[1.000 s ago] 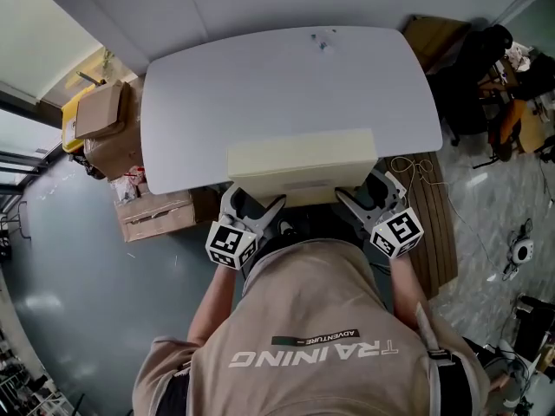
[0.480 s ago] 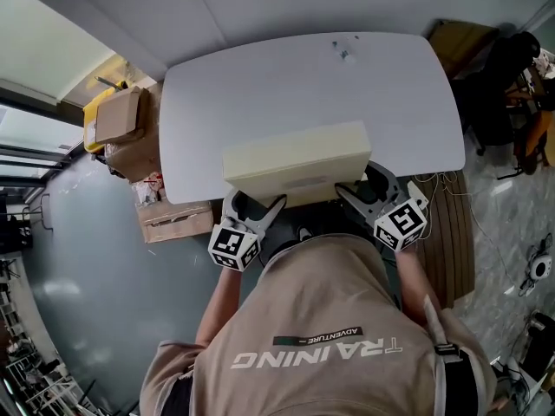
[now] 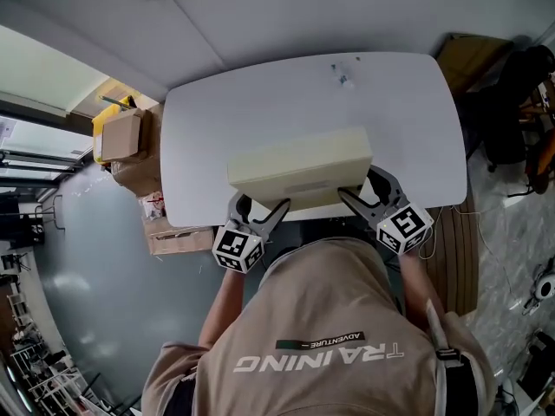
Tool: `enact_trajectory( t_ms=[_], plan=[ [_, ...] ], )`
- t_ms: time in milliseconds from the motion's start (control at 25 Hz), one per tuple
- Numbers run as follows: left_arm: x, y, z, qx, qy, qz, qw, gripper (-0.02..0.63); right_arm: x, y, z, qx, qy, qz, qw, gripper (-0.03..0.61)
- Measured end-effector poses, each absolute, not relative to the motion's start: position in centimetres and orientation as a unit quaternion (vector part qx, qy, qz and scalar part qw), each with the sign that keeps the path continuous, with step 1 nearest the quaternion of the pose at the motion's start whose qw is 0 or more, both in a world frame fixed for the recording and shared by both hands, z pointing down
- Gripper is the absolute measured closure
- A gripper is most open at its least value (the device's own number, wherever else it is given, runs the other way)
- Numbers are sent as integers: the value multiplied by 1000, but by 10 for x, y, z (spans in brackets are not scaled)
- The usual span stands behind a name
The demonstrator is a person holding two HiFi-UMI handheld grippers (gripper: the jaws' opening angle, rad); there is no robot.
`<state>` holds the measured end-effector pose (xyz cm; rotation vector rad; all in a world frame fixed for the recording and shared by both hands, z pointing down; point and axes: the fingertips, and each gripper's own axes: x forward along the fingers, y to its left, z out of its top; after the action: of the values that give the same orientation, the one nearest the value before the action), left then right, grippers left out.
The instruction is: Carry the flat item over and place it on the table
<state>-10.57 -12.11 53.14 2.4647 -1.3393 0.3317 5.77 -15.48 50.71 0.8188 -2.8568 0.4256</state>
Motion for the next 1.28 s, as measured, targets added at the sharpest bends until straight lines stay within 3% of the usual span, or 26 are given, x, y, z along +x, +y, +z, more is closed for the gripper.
enact_trajectory(
  t_ms=[440,1280],
  plan=[
    [-74,-183,545,846,-478,147,186,258,90,-222,528,252,-949,179,62,295],
    [-135,-231,577,879,-403,109,230,258,30,-253,541,316,-923,188,117,293]
  ],
)
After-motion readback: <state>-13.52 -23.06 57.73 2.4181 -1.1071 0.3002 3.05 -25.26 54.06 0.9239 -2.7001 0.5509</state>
